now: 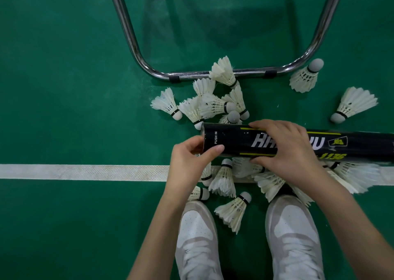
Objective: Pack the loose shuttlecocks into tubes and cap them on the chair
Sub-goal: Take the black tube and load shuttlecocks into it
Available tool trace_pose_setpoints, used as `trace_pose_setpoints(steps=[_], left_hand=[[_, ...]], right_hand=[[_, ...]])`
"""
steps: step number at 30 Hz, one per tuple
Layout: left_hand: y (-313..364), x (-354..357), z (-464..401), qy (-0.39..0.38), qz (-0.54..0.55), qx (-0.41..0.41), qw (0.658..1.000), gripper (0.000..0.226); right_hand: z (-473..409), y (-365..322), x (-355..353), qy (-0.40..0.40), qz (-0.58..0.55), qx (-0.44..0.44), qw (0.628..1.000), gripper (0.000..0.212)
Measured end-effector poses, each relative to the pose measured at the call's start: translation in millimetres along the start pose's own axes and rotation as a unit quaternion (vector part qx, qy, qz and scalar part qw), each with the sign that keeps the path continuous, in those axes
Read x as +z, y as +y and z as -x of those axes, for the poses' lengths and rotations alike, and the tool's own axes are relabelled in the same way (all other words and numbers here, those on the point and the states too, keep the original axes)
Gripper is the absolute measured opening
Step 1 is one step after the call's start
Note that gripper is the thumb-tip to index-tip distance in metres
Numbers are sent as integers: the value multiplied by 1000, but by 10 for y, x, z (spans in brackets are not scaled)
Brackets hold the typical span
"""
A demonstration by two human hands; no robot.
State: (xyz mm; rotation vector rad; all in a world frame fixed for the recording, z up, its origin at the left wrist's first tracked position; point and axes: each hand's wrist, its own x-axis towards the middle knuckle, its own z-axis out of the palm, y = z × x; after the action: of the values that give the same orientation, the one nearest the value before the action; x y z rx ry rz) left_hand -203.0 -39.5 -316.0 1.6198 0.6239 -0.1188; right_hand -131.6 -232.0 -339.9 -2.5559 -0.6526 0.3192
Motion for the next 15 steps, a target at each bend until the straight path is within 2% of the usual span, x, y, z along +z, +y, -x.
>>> trace_pose_setpoints(steps=[5,7,12,15], left_hand=[[20,-69,1,-101,29,-17,994,20],[8,-65,9,-120,48,-18,991,23],[-54,-57,24,-121,54,-9,991,22],[-52,-32,21,-93,29,-1,995,25]], right_hand=[[32,-20,30,3,2,-17,1000,75],[29,-28,54,-1,5,-22,1000,75],[25,-24,75,-11,8,-29,999,76],[19,-17,68,-5,11,-30,999,76]])
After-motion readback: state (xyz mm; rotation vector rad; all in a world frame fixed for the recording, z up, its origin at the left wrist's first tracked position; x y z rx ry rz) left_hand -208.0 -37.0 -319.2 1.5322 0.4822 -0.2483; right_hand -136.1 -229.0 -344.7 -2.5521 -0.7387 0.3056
